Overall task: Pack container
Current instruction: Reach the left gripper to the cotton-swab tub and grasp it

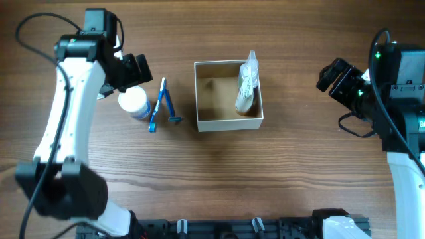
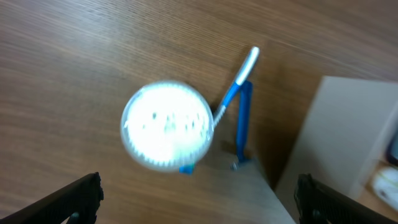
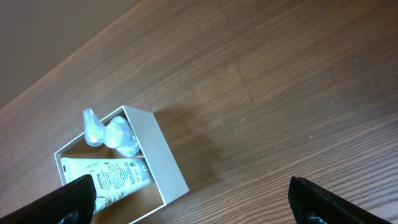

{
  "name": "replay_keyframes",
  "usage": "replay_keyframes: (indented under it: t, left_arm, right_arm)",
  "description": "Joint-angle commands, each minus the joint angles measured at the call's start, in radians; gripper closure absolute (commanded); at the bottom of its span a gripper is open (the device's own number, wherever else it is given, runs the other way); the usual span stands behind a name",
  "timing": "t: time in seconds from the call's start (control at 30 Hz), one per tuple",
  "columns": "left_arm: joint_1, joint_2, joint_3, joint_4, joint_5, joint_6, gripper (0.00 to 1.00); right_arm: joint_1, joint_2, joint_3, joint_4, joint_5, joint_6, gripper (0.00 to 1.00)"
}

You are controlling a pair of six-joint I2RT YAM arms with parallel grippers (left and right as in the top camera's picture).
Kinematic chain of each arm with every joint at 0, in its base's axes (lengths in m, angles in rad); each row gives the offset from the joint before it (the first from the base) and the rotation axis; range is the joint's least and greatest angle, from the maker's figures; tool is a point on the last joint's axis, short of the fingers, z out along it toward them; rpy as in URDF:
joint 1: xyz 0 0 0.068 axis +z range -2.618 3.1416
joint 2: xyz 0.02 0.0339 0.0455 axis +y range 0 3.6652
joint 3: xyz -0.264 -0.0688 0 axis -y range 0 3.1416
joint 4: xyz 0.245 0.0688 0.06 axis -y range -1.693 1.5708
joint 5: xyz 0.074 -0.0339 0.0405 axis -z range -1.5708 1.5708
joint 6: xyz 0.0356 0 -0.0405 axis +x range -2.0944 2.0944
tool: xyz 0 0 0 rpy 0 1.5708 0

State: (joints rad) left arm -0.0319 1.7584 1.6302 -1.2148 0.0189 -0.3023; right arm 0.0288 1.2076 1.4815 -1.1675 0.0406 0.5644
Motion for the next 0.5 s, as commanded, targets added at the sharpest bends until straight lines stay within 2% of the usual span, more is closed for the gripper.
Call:
replay_keyframes:
  t: [0.0,0.2,0.47]
  left_arm:
    - [0.000,0.132,0.008,0.013,-0.066,-0.048,0.00]
    - [0.001,0.259,0.007,0.011,-0.081,-0.055,0.00]
    - [0.001,0.286,-0.003,0.015,-0.129,-0.079,0.00]
  right_arm:
    - [-0.004,0.006,0.003,0.000,-0.013,0.012,0.00]
    - [-0.004,0.006,0.003,0.000,-0.013,0.012,0.00]
    - [-0.004,0.006,0.003,0.000,-0.013,0.012,0.00]
